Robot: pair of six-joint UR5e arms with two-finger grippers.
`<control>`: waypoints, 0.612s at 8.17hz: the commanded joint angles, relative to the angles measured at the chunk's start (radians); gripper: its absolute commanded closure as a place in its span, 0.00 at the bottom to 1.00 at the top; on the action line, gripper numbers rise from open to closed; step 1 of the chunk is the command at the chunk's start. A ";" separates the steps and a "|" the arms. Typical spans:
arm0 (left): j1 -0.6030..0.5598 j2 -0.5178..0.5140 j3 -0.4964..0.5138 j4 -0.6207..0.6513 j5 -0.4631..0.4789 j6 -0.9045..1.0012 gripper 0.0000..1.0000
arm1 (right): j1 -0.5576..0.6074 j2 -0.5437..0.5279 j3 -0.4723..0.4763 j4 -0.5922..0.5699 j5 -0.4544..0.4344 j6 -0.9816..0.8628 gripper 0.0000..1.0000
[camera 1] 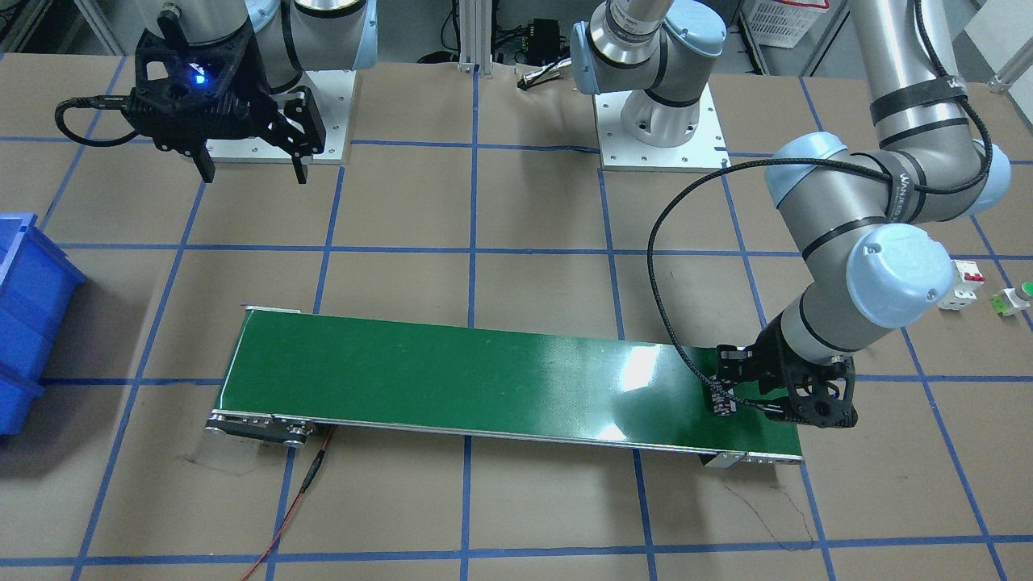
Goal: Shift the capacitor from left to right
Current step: 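Raise the left gripper away while the right gripper moves over the belt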
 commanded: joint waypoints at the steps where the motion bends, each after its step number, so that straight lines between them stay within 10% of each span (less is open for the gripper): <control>1: -0.011 0.018 0.011 0.000 -0.002 -0.024 0.21 | 0.000 0.001 0.000 0.000 -0.001 0.000 0.00; 3: -0.074 0.102 0.016 -0.049 0.011 -0.111 0.00 | 0.000 0.000 0.000 0.000 -0.001 0.000 0.00; 5: -0.161 0.209 0.048 -0.269 0.030 -0.247 0.00 | -0.002 0.006 0.000 -0.002 0.002 0.002 0.00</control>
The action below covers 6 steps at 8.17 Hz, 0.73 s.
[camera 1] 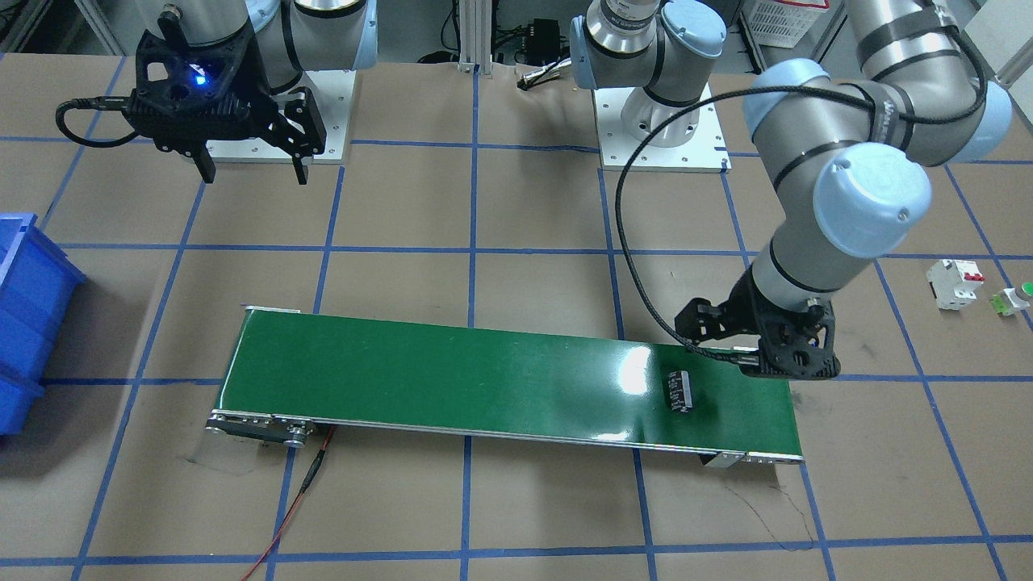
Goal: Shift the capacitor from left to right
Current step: 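Raise the left gripper away while the right gripper moves over the belt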
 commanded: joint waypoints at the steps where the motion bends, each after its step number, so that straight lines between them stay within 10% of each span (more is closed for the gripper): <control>1: -0.102 0.154 0.077 -0.253 0.021 -0.122 0.00 | -0.001 0.007 0.000 -0.001 -0.004 0.002 0.00; 6: -0.110 0.241 0.114 -0.318 -0.055 -0.122 0.00 | 0.000 0.185 0.003 -0.015 -0.004 0.003 0.00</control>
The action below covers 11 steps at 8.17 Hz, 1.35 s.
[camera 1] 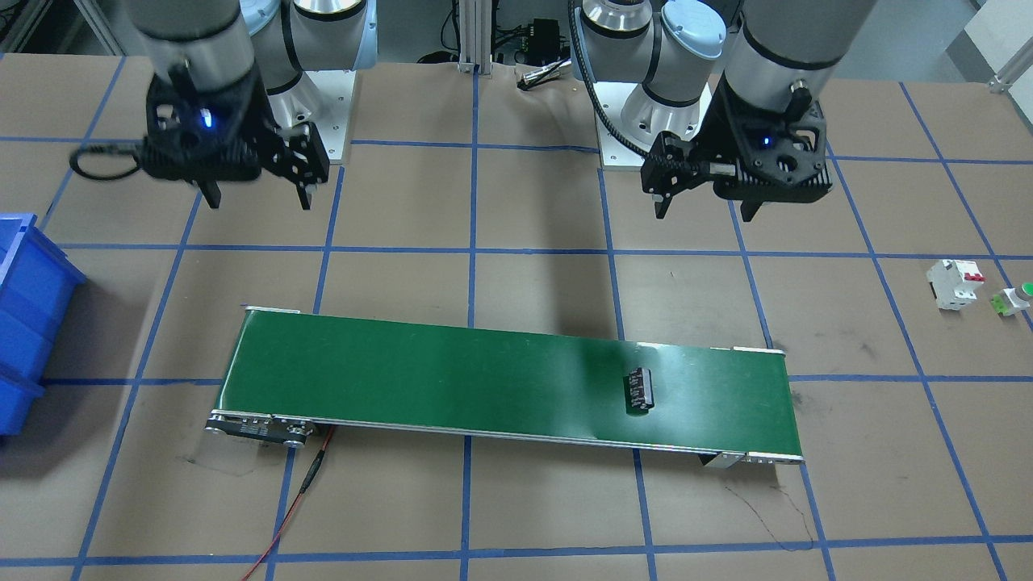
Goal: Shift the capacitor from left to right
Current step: 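Raise the left gripper away while the right gripper moves over the belt, then hold the right gripper open above the belt as the capacitor rides toward it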
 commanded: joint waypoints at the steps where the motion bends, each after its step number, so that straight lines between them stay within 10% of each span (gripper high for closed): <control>1: -0.002 -0.011 -0.002 0.074 -0.088 0.001 0.00 | 0.000 0.186 0.010 -0.004 0.005 0.002 0.00; 6: 0.003 -0.019 -0.009 0.207 -0.152 0.000 0.00 | 0.000 0.313 0.051 -0.326 0.022 0.022 0.00; 9: 0.003 -0.013 -0.008 0.173 -0.148 0.015 0.00 | -0.102 0.314 0.111 -0.356 0.294 0.012 0.00; 11: 0.003 -0.013 -0.006 0.169 -0.146 0.015 0.00 | -0.138 0.314 0.134 -0.354 0.323 -0.018 0.00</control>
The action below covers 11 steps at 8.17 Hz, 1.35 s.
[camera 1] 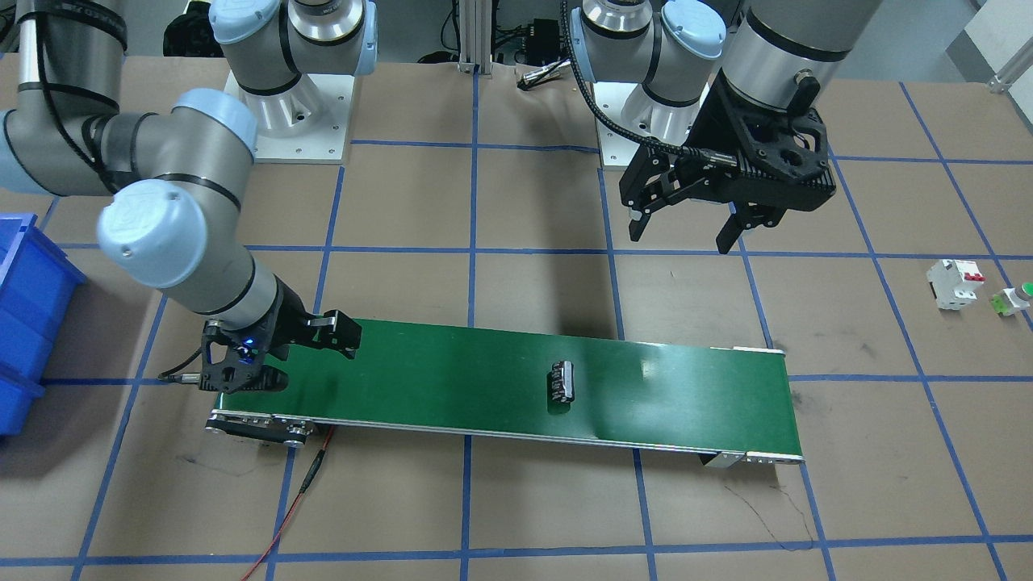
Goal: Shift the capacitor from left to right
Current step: 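Hold the right gripper open above the belt as the capacitor rides toward it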
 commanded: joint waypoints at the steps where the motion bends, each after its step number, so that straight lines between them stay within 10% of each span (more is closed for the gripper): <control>1: 0.000 0.002 0.005 -0.027 0.002 0.001 0.00 | -0.039 -0.001 0.025 0.016 0.049 -0.020 0.00; 11: 0.000 0.001 0.000 -0.047 0.022 0.015 0.00 | -0.039 0.048 0.028 0.008 0.074 -0.114 0.00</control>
